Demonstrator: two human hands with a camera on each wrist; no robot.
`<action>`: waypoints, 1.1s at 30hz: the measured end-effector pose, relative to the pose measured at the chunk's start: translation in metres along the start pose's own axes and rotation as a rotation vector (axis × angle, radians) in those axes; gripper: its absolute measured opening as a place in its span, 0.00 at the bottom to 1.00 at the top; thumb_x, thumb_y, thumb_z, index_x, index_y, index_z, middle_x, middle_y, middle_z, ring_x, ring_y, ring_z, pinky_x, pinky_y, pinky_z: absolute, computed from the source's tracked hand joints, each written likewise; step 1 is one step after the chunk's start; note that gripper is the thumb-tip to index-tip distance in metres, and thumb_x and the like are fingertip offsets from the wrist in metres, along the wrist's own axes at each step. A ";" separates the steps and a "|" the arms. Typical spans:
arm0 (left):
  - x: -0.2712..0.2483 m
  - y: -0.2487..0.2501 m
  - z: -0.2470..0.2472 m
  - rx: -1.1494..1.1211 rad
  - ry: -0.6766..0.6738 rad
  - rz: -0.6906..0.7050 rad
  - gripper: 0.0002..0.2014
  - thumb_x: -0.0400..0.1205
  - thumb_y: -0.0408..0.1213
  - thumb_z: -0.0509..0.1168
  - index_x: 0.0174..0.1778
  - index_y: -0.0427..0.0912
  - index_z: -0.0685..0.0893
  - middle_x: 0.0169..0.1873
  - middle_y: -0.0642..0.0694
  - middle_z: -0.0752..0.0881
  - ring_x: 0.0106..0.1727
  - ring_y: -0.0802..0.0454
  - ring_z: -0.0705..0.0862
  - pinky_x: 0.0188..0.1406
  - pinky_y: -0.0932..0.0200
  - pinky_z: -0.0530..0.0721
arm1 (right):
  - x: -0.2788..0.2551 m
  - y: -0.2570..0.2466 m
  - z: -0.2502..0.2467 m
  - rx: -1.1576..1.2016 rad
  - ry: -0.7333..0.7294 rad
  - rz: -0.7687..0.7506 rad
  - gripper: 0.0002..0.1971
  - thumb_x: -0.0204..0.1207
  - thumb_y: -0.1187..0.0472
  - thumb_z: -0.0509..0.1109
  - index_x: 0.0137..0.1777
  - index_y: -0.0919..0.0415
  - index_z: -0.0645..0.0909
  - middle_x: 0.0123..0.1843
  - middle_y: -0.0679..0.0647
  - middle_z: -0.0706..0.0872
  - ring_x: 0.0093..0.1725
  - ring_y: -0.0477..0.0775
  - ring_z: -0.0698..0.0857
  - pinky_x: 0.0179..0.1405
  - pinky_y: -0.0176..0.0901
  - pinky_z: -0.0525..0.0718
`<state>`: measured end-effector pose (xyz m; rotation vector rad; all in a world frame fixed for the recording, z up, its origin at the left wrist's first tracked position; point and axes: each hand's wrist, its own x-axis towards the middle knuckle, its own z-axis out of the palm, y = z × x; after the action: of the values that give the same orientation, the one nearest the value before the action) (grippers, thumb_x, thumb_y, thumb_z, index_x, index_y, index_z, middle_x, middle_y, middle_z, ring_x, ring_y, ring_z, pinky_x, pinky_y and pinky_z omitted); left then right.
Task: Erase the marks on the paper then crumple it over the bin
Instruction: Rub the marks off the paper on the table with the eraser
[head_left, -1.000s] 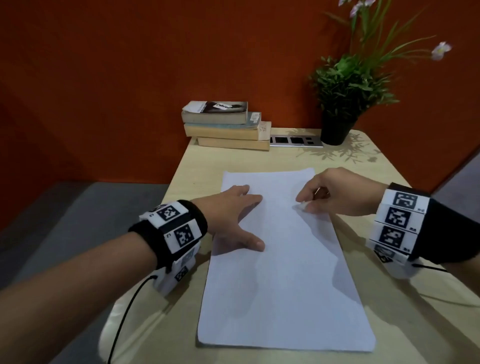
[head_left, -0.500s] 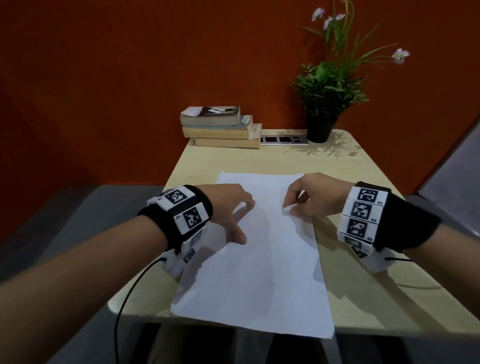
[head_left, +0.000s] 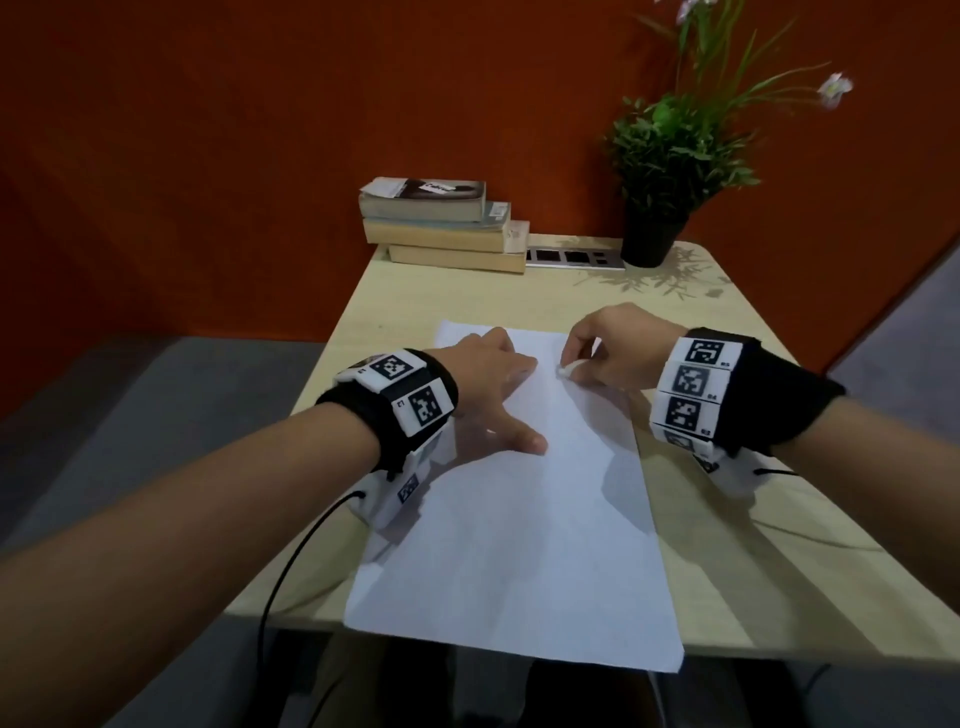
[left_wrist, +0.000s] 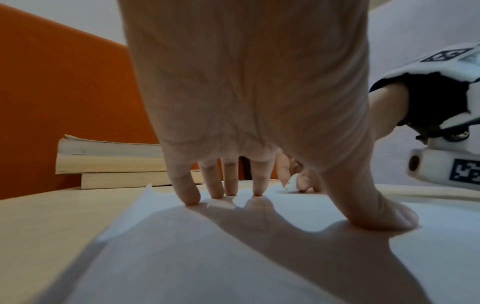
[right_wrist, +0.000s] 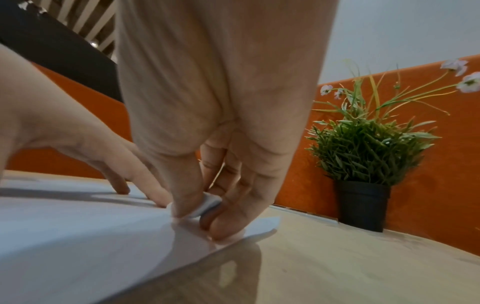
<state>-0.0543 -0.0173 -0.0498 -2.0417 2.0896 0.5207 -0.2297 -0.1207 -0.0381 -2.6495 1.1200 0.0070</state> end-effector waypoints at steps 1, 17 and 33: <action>0.001 0.002 -0.002 0.019 -0.015 -0.012 0.52 0.65 0.76 0.71 0.80 0.49 0.68 0.76 0.48 0.64 0.78 0.43 0.65 0.70 0.33 0.75 | 0.004 -0.002 0.001 -0.016 0.011 -0.008 0.04 0.77 0.60 0.75 0.50 0.53 0.89 0.47 0.45 0.87 0.37 0.37 0.80 0.33 0.29 0.75; 0.002 0.008 -0.005 0.067 -0.046 0.000 0.51 0.71 0.71 0.70 0.82 0.40 0.65 0.81 0.38 0.65 0.80 0.41 0.68 0.75 0.39 0.71 | -0.001 0.000 0.006 -0.048 0.046 -0.129 0.07 0.71 0.64 0.77 0.44 0.50 0.92 0.42 0.43 0.89 0.40 0.42 0.85 0.36 0.30 0.77; -0.004 0.006 -0.003 0.024 -0.049 0.010 0.51 0.73 0.70 0.70 0.86 0.46 0.60 0.86 0.45 0.57 0.85 0.44 0.60 0.79 0.40 0.68 | 0.004 -0.005 -0.003 -0.010 0.009 -0.093 0.06 0.69 0.61 0.80 0.46 0.51 0.94 0.42 0.41 0.91 0.39 0.38 0.84 0.35 0.25 0.77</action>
<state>-0.0597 -0.0143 -0.0444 -1.9861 2.0684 0.5391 -0.2231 -0.1210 -0.0348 -2.7105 1.0011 -0.0168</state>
